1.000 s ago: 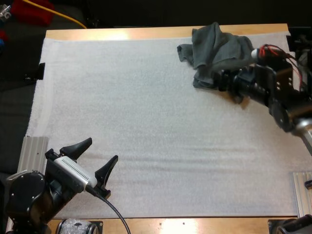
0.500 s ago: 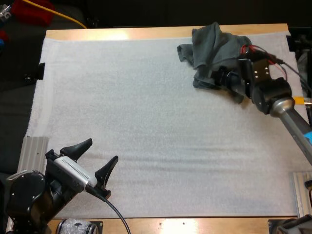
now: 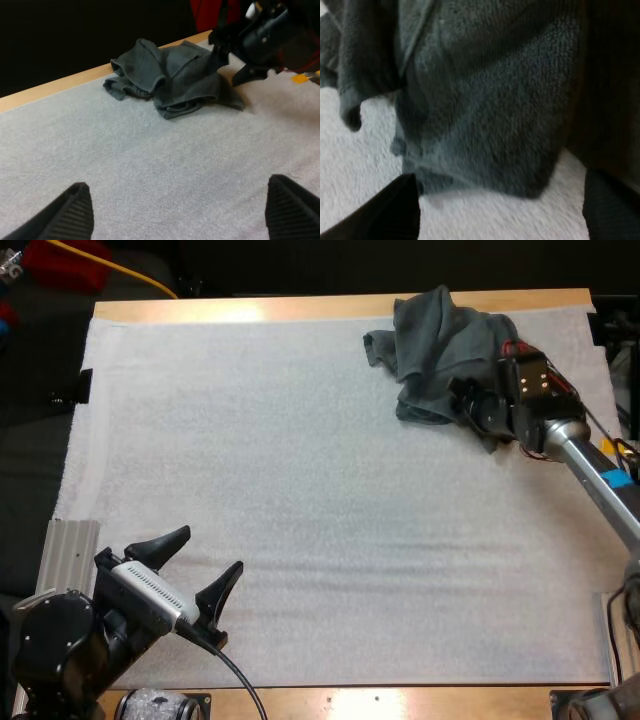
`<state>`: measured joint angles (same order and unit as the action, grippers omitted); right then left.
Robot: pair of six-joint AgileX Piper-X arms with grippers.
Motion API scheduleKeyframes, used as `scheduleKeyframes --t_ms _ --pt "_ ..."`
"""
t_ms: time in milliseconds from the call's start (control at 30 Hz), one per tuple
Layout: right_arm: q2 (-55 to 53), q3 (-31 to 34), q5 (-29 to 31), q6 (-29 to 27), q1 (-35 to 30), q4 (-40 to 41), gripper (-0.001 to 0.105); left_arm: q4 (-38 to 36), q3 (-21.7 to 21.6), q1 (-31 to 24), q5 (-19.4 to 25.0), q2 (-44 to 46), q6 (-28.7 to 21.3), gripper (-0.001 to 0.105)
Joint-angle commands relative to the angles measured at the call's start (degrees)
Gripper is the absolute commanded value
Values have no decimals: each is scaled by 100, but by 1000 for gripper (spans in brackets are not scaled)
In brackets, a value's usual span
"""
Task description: Pick towel from pile, fold and stack
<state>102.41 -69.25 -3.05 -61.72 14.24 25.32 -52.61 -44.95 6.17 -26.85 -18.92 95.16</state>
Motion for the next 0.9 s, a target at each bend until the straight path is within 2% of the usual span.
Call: scheduleKeyframes --t_ms 0,233,500,667,867 --pt "63 -54 -76 77 -12 -223 67 5 -32 33 -44 -24 36 69" --pt "526 -54 -116 528 -33 -837 67 5 -32 33 -93 -24 36 69" --pt "766 -54 -233 1024 -131 -1135 65 5 -32 33 -127 -24 36 69" --pt "764 -54 -231 1024 -137 -1182 38 5 -32 33 -127 -24 36 69" --pt "720 -54 -332 1017 -137 -1182 12 19 -32 33 -127 -24 36 69"
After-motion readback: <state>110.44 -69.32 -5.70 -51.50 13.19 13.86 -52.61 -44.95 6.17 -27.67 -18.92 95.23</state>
